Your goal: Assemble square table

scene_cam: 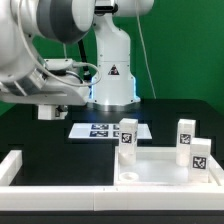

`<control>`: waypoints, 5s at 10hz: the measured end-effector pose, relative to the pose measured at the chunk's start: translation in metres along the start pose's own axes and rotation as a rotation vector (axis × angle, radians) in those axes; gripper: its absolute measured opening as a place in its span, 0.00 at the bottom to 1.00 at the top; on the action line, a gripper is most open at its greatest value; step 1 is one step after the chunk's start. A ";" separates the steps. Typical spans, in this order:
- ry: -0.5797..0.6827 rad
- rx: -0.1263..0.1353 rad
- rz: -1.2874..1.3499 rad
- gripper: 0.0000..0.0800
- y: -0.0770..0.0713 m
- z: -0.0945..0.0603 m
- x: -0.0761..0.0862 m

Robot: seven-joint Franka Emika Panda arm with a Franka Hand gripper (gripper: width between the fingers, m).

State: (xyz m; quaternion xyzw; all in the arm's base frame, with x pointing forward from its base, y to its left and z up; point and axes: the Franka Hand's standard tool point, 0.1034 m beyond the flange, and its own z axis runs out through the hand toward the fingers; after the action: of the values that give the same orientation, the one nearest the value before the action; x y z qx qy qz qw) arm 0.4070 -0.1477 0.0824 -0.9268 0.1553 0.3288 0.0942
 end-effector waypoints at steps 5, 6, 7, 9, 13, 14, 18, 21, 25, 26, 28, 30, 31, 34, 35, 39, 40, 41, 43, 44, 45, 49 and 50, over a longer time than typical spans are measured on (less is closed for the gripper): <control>0.324 -0.056 -0.027 0.36 -0.093 -0.069 0.012; 0.381 -0.052 -0.029 0.36 -0.091 -0.069 0.014; 0.464 -0.053 -0.036 0.36 -0.092 -0.071 0.018; 0.643 -0.046 -0.025 0.36 -0.111 -0.076 0.020; 0.969 -0.070 -0.054 0.36 -0.195 -0.118 0.046; 1.062 -0.066 -0.064 0.36 -0.195 -0.123 0.049; 1.124 -0.075 -0.078 0.36 -0.193 -0.114 0.049; 1.165 -0.112 -0.099 0.36 -0.209 -0.097 0.074; 1.187 -0.146 -0.102 0.36 -0.229 -0.079 0.113; 1.185 -0.139 -0.091 0.36 -0.232 -0.078 0.115; 1.185 -0.144 -0.097 0.36 -0.231 -0.078 0.115; 1.185 -0.145 -0.097 0.36 -0.231 -0.078 0.115; 1.188 -0.151 -0.105 0.36 -0.230 -0.078 0.115; 1.231 -0.148 -0.146 0.36 -0.209 -0.082 0.123; 1.231 -0.137 -0.145 0.36 -0.207 -0.081 0.124; 1.227 -0.138 -0.156 0.36 -0.211 -0.068 0.124; 1.226 -0.135 -0.156 0.36 -0.214 -0.062 0.121; 1.220 -0.138 -0.160 0.36 -0.214 -0.057 0.120; 1.253 -0.142 -0.171 0.36 -0.218 -0.057 0.122; 1.260 -0.145 -0.173 0.36 -0.218 -0.055 0.125; 1.266 -0.146 -0.175 0.36 -0.218 -0.056 0.125; 1.273 -0.149 -0.178 0.45 -0.218 -0.057 0.126; 1.273 -0.150 -0.179 0.45 -0.218 -0.057 0.126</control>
Offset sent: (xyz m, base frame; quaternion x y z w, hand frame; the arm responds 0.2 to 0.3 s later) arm 0.0707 0.0551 0.0510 -0.0778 0.1626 0.0174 0.9835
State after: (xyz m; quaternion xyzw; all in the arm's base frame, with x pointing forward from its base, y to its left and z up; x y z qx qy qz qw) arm 0.6092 0.0119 0.0615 -0.9540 0.0795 -0.2841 -0.0542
